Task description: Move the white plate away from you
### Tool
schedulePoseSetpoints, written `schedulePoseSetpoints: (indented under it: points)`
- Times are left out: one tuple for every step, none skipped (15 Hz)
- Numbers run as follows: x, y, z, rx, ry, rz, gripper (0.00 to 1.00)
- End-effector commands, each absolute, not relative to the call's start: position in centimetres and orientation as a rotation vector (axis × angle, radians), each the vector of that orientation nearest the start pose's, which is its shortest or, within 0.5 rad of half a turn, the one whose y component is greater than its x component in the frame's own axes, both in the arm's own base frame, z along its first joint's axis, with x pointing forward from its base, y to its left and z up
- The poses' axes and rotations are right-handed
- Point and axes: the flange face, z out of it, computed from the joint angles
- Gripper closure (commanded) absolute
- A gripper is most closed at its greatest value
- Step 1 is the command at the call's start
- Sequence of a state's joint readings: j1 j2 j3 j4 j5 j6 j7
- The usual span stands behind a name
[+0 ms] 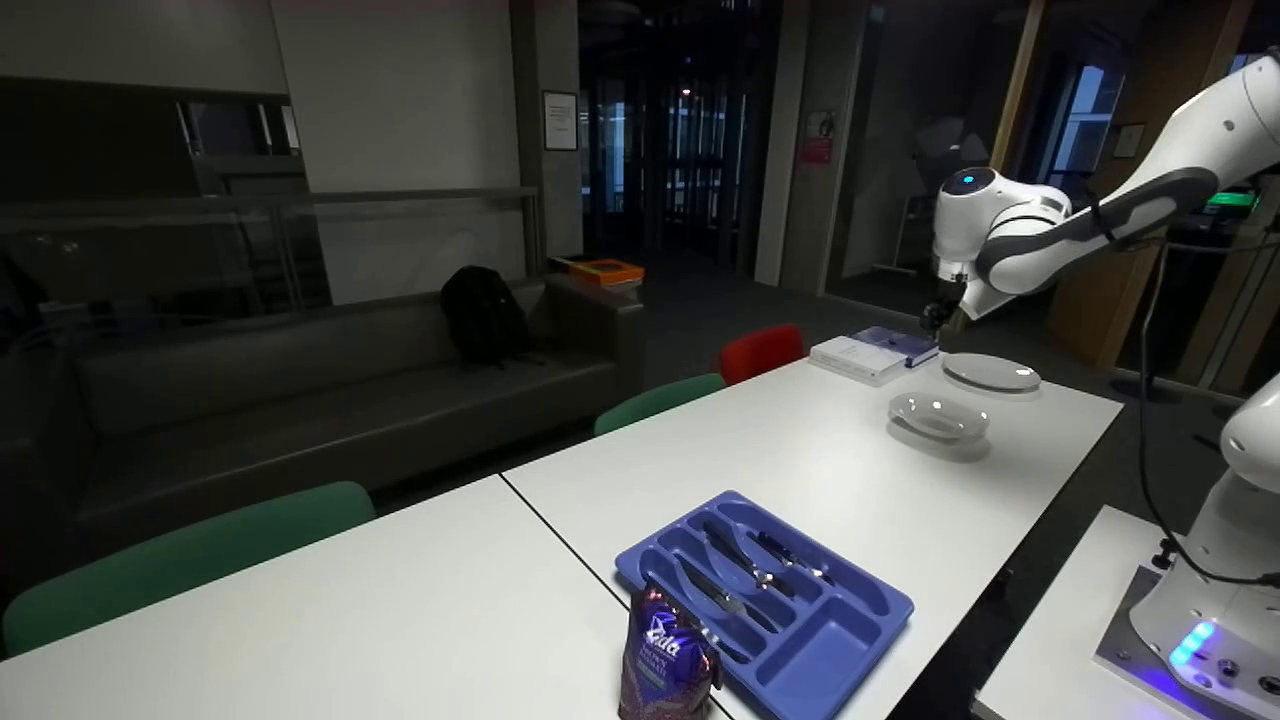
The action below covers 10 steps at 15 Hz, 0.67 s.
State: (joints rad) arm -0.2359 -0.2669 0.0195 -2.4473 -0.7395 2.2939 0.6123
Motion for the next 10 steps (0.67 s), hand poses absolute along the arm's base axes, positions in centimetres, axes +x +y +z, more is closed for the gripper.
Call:
schedulePoseSetpoints:
  points:
    - [44.75,-11.37,41.36,2.535,-0.459,0.278,0.00]
    - [44.80,-11.41,41.20,2.534,-0.459,0.271,0.00]
    - [44.84,-11.43,41.16,2.534,-0.459,0.269,0.00]
    - [44.86,-11.43,41.17,2.534,-0.459,0.268,0.00]
    - [44.86,-11.44,41.18,2.534,-0.459,0.269,0.00]
    - [44.87,-11.44,41.18,2.534,-0.459,0.269,0.00]
    - [44.87,-11.44,41.18,2.534,-0.459,0.269,0.00]
    - [44.87,-11.44,41.18,2.533,-0.459,0.269,0.00]
    - [44.87,-11.44,41.18,2.533,-0.459,0.269,0.00]
    - [44.87,-11.44,41.18,2.533,-0.459,0.269,0.00]
